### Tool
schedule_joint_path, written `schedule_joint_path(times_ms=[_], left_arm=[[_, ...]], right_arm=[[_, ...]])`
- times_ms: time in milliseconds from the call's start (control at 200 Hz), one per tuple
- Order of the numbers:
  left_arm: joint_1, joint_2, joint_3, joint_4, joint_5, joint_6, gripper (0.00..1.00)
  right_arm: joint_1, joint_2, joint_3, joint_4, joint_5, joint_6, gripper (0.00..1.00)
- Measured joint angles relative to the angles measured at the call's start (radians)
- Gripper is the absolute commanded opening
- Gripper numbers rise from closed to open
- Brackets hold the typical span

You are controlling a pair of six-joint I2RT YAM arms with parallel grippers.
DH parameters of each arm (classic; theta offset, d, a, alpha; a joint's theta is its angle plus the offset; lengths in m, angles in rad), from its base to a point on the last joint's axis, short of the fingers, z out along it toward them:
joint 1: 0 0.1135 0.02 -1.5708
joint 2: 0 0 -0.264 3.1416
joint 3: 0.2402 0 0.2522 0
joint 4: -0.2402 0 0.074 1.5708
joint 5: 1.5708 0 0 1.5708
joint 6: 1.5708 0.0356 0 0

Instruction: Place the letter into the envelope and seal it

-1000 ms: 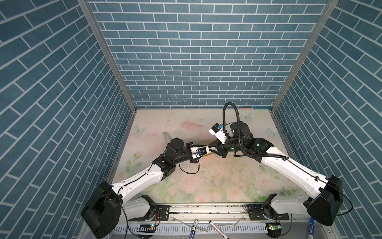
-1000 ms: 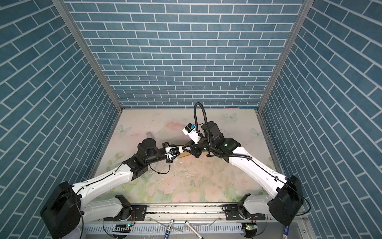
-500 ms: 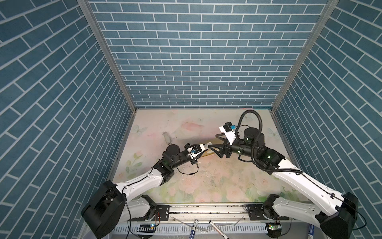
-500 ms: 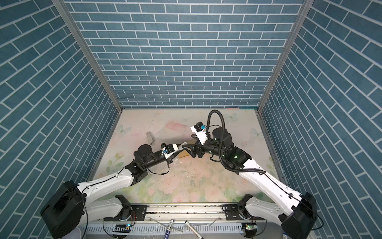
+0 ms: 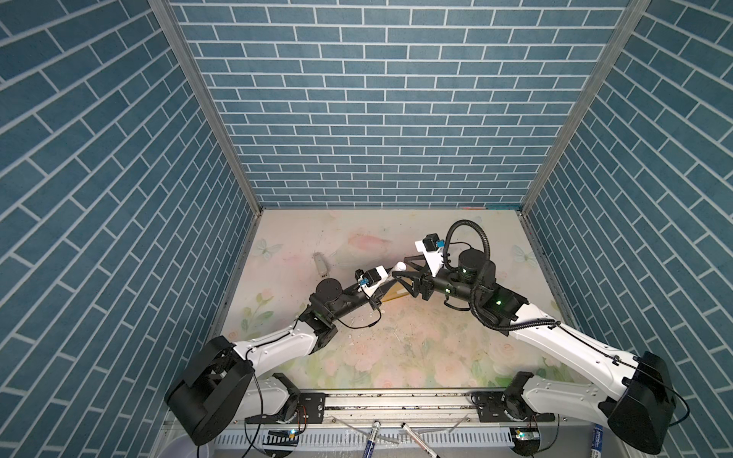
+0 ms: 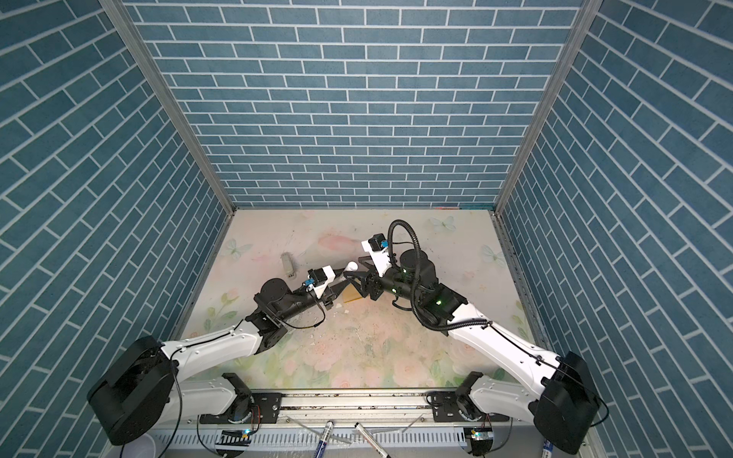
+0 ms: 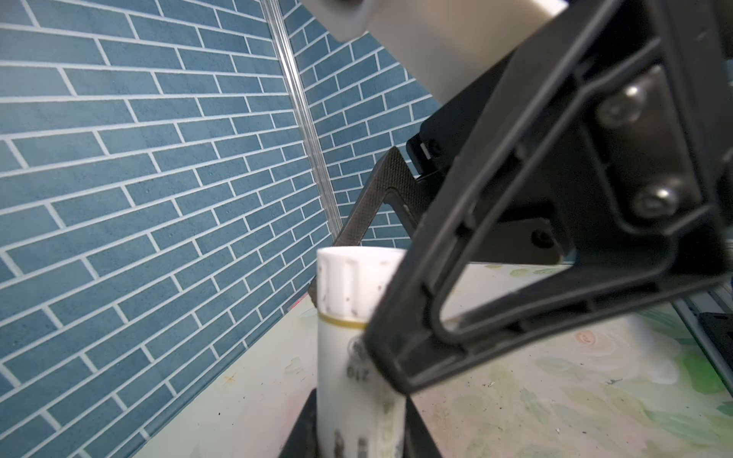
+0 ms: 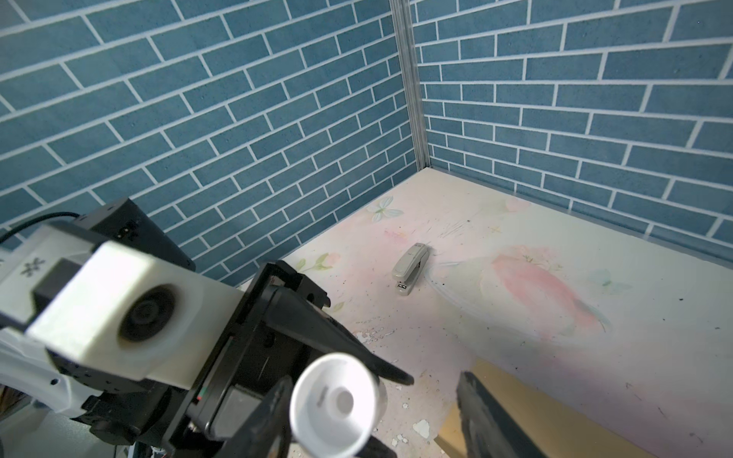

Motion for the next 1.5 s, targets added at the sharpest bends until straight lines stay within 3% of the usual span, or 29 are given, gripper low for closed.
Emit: schedule_joint_path(times_ms=[215, 435, 490, 575, 720, 805, 1100, 1300, 1500], left_arm=[[0.000, 0.005, 0.000, 0.007, 0.002, -0.013, 0.00], [0.002, 0.009, 0.000, 0.005, -0.003, -0.023, 0.00], [0.002, 0.010, 0.000, 0.004, -0.003, -0.022, 0.11], [0.002, 0.011, 0.000, 0.002, -0.004, -0.022, 0.22], [0.001, 0.007, -0.004, -0.019, -0.024, -0.011, 0.50], [0.000, -0.005, -0.017, -0.054, -0.062, -0.024, 0.56], [0.005, -0.020, -0.020, -0.226, -0.279, -0.273, 0.53], [0.025, 0.031, 0.045, -0.378, -0.332, -0.536, 0.31], [0.089, 0.220, 0.159, -0.463, -0.258, -0.790, 0.14]], right_arm=[[0.020, 0.034, 0.003, 0.000, 0.011, -0.005, 0.40], [0.032, 0.051, 0.008, -0.002, 0.021, -0.022, 0.05], [0.032, 0.051, 0.008, -0.003, 0.025, -0.023, 0.00], [0.033, 0.051, 0.008, -0.006, 0.042, -0.023, 0.00], [0.043, 0.043, 0.008, -0.025, 0.140, -0.023, 0.00], [0.016, 0.036, 0.007, -0.032, 0.232, -0.020, 0.00], [-0.051, 0.132, -0.009, 0.036, 0.430, -0.001, 0.00], [-0.051, 0.274, -0.036, 0.099, 0.481, 0.001, 0.00], [-0.051, 0.385, -0.036, 0.162, 0.502, 0.001, 0.00]])
